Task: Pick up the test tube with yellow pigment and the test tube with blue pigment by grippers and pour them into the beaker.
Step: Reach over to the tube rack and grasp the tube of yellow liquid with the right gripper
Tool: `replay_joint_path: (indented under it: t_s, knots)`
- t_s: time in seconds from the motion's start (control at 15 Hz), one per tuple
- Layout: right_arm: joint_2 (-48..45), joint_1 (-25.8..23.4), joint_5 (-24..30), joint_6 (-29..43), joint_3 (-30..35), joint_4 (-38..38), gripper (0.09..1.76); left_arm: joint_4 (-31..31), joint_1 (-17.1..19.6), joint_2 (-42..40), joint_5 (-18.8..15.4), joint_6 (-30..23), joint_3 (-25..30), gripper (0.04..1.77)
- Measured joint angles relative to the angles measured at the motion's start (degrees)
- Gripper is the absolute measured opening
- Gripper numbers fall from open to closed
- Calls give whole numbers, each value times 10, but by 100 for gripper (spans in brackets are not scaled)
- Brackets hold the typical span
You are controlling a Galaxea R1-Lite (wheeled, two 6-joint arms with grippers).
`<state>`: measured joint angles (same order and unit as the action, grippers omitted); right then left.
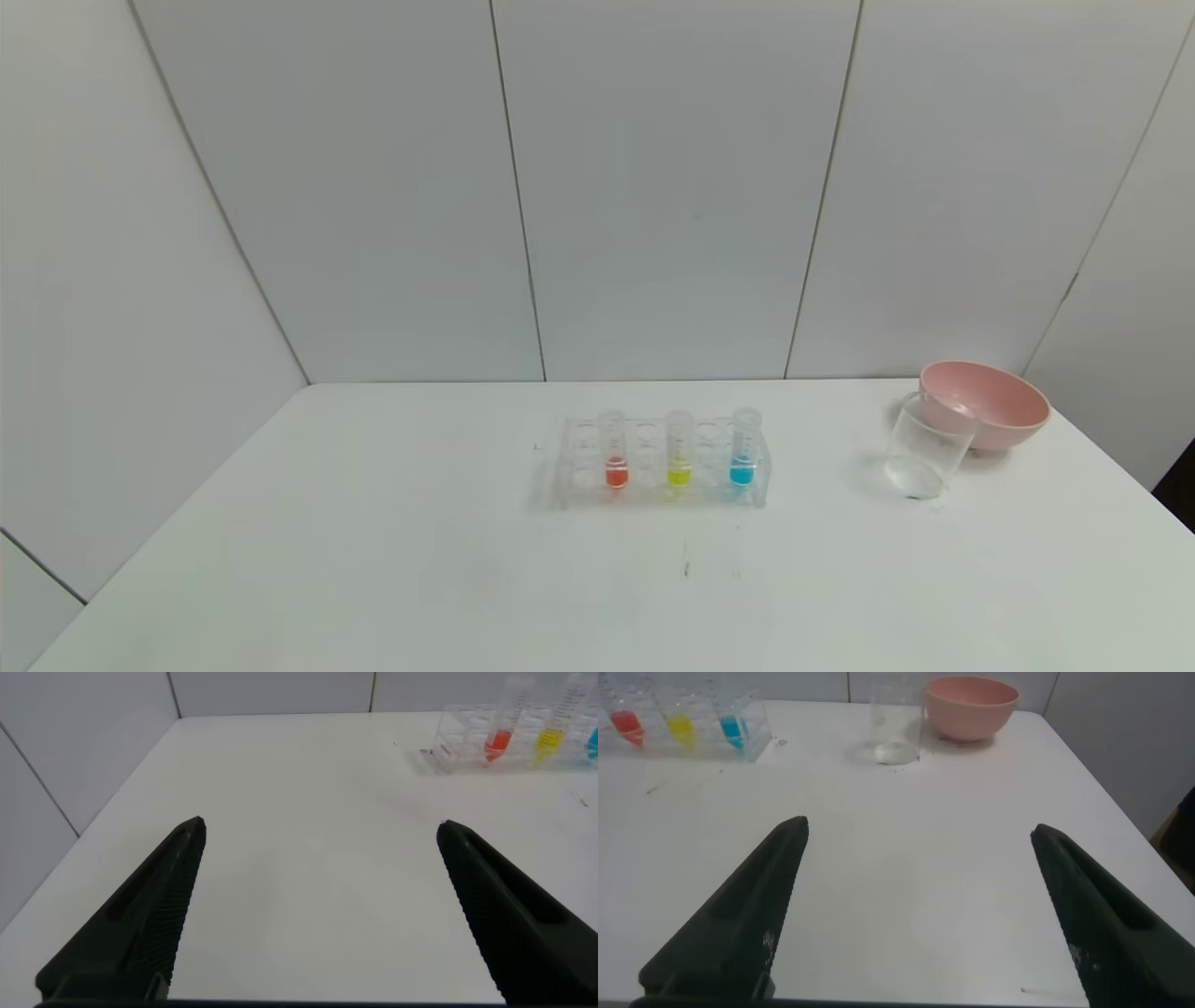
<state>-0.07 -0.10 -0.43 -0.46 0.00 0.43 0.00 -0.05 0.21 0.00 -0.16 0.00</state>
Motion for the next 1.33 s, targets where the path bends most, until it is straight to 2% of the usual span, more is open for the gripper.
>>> replay_joint_path:
  t_s: [1.33]
  knots:
    - [0, -2, -2, 4, 0, -4, 171, 0, 0, 0, 0, 0, 0, 176]
